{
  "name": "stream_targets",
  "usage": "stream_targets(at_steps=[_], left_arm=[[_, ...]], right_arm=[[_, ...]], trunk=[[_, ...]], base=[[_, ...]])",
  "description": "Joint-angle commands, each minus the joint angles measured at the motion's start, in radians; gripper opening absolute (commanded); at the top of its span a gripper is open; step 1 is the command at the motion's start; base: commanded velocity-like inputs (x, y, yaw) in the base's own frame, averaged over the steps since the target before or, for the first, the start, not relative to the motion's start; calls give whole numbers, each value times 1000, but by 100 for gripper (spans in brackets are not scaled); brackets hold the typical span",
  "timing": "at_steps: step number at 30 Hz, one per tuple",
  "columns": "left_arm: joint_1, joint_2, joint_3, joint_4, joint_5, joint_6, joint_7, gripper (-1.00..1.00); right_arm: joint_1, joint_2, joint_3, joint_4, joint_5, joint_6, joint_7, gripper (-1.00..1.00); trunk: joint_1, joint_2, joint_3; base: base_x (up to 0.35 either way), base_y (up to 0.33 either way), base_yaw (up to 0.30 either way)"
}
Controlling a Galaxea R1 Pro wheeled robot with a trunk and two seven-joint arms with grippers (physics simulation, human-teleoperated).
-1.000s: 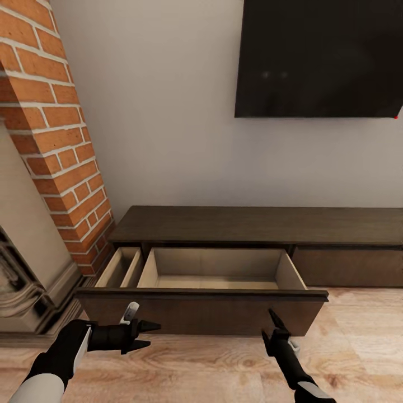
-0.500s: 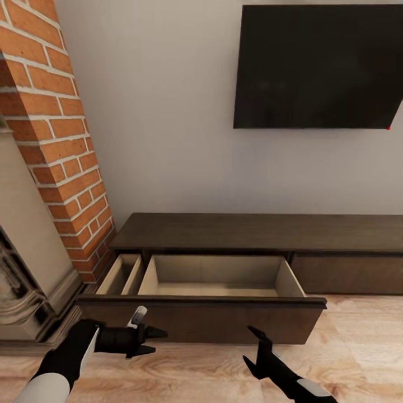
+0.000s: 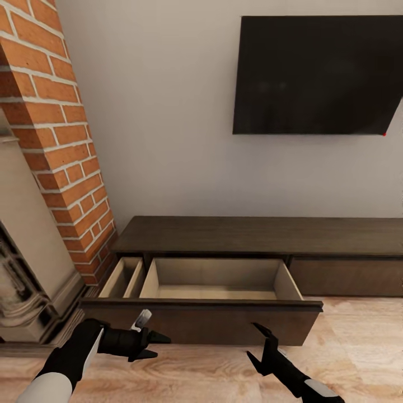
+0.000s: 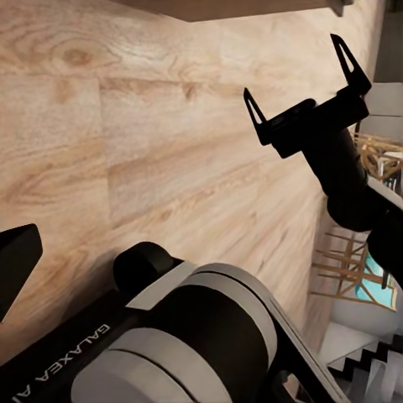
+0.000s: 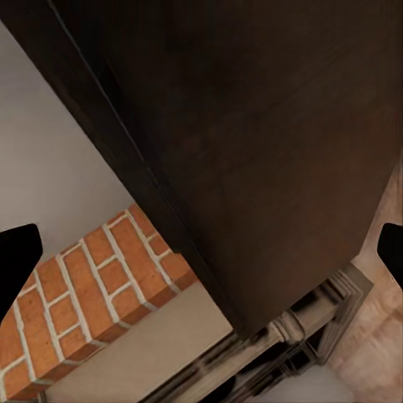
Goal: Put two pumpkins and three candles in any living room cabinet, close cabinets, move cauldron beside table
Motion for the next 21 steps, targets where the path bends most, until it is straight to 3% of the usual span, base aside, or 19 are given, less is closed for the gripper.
stream_targets(at_steps=[1, 5, 21], left_arm=[[0, 0, -1, 0, 0, 0, 0, 100], [0, 0, -1, 0, 0, 0, 0, 100], [0, 0, -2, 1, 0, 0, 0, 100]], right_arm=[[0, -4, 0, 0, 1, 1, 0, 100], [0, -24, 1, 0, 1, 3, -3, 100], [1, -42, 3, 6, 1, -6, -10, 100]], trunk=[[-4, 7, 3], [-19, 35, 16], [-81, 147, 66]], base=[[-23, 0, 0], [-9, 0, 0], [0, 0, -11]])
